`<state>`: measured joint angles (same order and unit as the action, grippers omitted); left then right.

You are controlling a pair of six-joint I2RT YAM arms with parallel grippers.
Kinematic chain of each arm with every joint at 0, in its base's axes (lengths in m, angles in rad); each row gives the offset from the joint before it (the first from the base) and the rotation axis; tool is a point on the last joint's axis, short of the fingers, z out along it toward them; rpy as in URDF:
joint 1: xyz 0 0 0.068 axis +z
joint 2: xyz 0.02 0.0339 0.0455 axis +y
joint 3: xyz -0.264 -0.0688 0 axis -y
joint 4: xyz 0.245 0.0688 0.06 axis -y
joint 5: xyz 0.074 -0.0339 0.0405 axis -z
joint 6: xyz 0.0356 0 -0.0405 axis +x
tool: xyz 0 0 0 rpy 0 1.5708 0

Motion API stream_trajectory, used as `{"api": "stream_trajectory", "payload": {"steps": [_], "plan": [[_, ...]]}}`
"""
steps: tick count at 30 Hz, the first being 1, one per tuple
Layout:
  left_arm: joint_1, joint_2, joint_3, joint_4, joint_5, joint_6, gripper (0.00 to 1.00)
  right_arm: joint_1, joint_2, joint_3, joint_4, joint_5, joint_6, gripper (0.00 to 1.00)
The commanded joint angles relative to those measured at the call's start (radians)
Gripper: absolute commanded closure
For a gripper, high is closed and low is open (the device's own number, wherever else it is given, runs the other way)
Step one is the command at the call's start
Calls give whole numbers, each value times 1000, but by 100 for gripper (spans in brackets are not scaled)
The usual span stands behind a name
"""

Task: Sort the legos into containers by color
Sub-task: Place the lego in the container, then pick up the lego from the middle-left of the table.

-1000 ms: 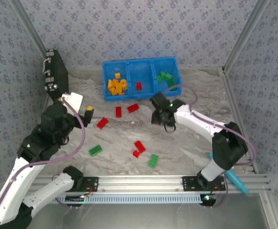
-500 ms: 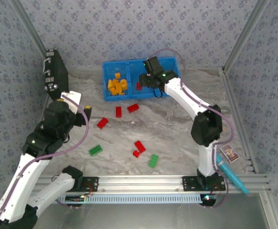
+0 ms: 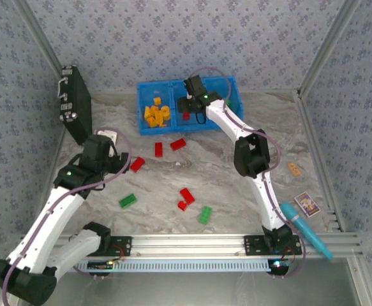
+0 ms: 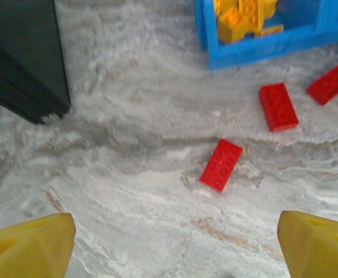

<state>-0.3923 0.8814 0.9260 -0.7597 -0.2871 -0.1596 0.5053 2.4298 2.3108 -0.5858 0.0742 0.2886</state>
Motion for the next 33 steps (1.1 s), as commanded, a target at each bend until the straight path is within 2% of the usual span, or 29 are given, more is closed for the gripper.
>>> {"api": "stream_trajectory", "payload": {"steps": [1,9,19,23,29,32,33], "plan": [[15,30,-23,24,42,-91,9,-24,22,55,17,-35,-16,43],[36,173,-92,122,32,-157,5,-36,25,56,66,-116,-5,34],[36,332,-110,274,42,-102,4,-41,-1,65,86,-163,2,25],[36,390,-113,319,48,-83,5,-45,-12,58,71,-168,5,25],[38,472,-116,387,13,8,4,-39,-142,-36,114,-221,-9,24],[38,533,-116,456,21,33,4,-23,-249,-82,100,-200,-56,23],[38,563,-84,431,26,40,5,-19,-284,-100,93,-196,-69,22]]}}
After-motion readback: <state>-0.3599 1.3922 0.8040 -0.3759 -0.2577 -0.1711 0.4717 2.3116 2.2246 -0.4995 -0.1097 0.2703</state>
